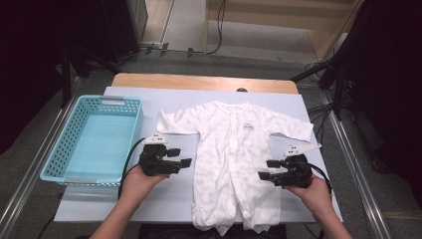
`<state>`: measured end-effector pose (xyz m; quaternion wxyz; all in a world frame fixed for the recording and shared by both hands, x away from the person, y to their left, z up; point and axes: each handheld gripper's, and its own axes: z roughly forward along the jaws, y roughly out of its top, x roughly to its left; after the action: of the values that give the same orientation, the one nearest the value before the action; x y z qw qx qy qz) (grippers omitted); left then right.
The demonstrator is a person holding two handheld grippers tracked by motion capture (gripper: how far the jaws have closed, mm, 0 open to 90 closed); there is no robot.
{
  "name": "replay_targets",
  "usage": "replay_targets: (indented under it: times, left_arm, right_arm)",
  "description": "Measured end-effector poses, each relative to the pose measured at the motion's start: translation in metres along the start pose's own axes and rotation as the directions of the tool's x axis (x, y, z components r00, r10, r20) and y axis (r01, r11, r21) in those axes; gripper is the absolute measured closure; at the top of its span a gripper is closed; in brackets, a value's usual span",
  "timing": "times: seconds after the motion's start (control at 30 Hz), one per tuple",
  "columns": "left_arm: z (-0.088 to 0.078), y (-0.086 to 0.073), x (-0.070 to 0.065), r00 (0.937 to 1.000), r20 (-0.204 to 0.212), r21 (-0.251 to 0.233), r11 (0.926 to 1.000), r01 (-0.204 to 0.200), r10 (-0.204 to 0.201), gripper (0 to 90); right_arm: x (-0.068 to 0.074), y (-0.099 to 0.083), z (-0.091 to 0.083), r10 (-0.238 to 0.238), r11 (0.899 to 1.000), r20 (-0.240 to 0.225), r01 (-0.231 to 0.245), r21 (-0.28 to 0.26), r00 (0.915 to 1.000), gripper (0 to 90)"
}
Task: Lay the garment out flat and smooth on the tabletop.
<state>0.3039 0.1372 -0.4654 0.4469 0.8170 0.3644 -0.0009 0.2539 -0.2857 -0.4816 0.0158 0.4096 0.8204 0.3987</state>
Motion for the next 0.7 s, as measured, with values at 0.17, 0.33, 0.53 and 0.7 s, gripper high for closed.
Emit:
replay_targets:
  times: [0.17,0.33,0.53,0.7]
  left_arm:
    - [0.000,-0.001,0.000,1.0000,-0.003,0.003,1.0000,0.006,-0.006,34.1]
    - [0.001,0.000,0.002,1.0000,-0.005,0.007,1.0000,0.004,-0.004,34.1]
    - [0.004,0.003,0.007,0.9996,-0.027,0.008,0.9999,0.010,-0.010,34.1]
    - [0.009,0.008,0.011,0.9992,-0.039,0.003,0.9999,0.013,-0.013,34.1]
  right_arm:
    - [0.000,0.001,0.002,-0.001,1.000,-0.005,0.001,0.002,1.0000,32.6]
    - [0.001,0.000,0.002,-0.005,1.000,-0.009,0.005,0.006,0.9999,32.6]
    - [0.002,-0.001,0.002,-0.003,1.000,-0.011,0.003,0.010,0.9999,32.6]
    - [0.007,-0.003,0.001,-0.021,1.000,-0.011,0.021,0.013,0.9997,32.6]
